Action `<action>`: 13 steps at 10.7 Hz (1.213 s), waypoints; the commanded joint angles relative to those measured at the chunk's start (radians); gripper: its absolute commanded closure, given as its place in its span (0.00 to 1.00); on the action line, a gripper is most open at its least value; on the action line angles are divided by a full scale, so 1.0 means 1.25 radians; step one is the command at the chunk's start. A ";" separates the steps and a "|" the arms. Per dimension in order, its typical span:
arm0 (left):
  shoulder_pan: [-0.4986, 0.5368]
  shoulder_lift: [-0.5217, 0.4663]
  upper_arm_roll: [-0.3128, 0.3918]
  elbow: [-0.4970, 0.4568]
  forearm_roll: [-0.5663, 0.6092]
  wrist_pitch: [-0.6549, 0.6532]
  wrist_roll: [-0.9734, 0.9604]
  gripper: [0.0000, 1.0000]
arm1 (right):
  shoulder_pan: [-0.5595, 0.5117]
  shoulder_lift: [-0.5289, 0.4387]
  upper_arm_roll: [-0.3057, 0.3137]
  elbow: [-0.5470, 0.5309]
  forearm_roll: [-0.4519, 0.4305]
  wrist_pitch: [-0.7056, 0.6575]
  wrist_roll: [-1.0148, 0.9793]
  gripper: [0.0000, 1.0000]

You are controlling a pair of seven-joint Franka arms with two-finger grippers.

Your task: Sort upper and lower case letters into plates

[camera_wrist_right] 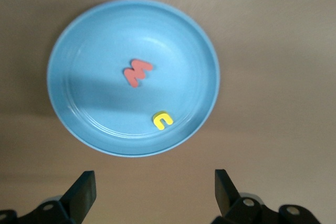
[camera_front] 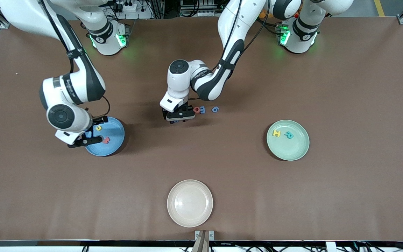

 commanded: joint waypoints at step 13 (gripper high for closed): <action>-0.005 0.036 0.006 0.074 0.020 -0.085 0.015 0.36 | -0.014 -0.222 -0.006 0.146 0.144 -0.246 -0.007 0.00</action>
